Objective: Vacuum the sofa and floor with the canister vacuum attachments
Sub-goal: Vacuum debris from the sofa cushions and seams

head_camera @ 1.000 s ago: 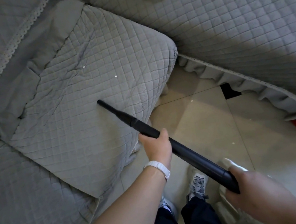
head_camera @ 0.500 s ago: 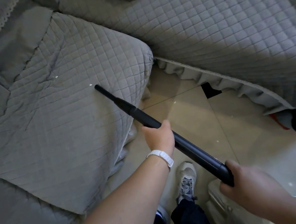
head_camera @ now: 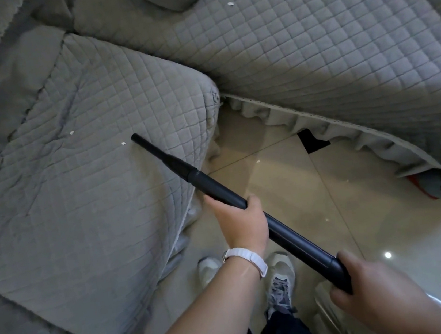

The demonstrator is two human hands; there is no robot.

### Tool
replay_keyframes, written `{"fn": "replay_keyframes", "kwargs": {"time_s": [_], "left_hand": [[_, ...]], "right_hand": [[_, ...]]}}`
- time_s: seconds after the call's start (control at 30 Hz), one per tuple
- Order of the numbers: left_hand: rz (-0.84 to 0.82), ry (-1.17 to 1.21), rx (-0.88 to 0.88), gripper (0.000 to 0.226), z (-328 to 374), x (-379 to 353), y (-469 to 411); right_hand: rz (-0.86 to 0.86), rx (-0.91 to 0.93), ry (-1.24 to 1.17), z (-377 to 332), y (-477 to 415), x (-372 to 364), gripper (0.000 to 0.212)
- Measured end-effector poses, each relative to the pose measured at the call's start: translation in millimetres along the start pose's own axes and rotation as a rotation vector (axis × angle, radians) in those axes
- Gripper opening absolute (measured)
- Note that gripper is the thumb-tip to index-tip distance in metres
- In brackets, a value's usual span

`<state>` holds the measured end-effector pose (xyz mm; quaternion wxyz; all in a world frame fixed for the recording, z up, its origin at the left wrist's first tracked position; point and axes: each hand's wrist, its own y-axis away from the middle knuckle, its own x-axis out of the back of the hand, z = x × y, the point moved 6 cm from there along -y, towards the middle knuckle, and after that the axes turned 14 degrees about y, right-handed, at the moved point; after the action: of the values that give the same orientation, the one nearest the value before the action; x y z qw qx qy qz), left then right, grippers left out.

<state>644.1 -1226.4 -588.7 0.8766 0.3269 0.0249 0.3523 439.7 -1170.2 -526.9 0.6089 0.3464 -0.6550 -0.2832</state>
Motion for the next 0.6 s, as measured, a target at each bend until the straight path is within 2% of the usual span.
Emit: {"fn": "replay_keyframes", "kwargs": {"time_s": [0.1, 0.23, 0.37, 0.43, 0.53, 0.6], "left_hand": [[0.033, 0.026, -0.014, 0.092, -3.1, 3.4, -6.4], [0.066, 0.051, -0.010, 0.091, -4.1, 9.9, -11.8], [0.044, 0.076, -0.004, 0.094, -4.0, 11.6, -6.0], [0.033, 0.083, 0.005, 0.094, -2.9, 11.1, -4.3], [0.032, 0.105, 0.017, 0.093, 0.0, 11.2, -8.1], [0.034, 0.106, 0.020, 0.092, 2.4, 11.9, -13.0]], "right_hand": [[-0.026, 0.013, -0.005, -2.3, -9.0, -1.2, 0.028], [-0.017, 0.052, 0.004, -8.5, -14.0, -2.1, 0.023], [-0.033, 0.007, 0.012, -7.9, -8.8, -1.7, 0.049], [-0.052, -0.004, 0.005, -9.4, -6.2, 0.0, 0.053], [-0.065, 0.011, 0.004, -12.8, -8.2, 4.5, 0.048], [-0.085, 0.019, 0.021, -15.7, -11.4, 8.0, 0.032]]}}
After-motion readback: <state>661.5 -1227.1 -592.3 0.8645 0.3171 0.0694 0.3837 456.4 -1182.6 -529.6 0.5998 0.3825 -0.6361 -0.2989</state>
